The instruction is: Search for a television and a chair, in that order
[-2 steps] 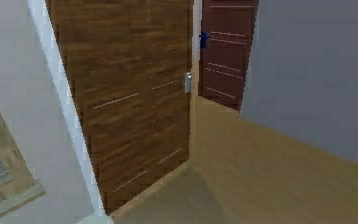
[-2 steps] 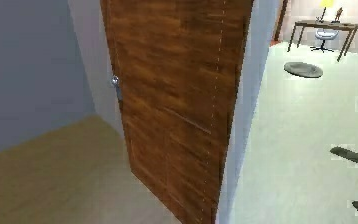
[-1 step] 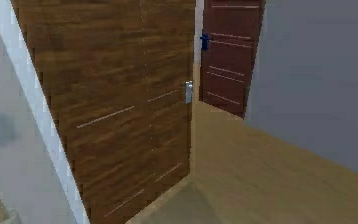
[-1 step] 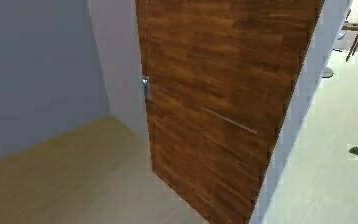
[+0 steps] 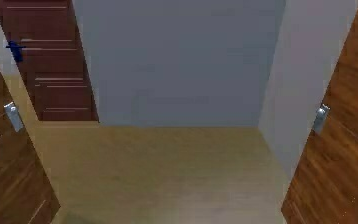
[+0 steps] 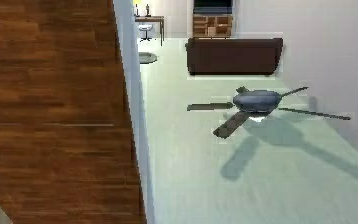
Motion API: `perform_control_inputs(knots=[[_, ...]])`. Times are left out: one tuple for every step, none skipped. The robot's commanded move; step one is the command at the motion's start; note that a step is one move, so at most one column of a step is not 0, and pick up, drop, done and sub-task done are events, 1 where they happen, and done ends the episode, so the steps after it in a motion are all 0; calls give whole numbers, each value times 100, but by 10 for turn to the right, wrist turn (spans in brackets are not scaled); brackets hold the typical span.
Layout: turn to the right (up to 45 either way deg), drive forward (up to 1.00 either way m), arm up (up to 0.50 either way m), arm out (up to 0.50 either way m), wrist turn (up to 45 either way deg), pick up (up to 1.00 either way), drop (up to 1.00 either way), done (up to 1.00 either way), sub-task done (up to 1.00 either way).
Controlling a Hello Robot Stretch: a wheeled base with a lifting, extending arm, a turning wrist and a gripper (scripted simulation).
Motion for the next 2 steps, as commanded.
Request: perform_control_inputs(knots=[[450, 0, 0, 0, 0, 0, 0, 0, 0], [450, 0, 0, 0, 0, 0, 0, 0, 0]])
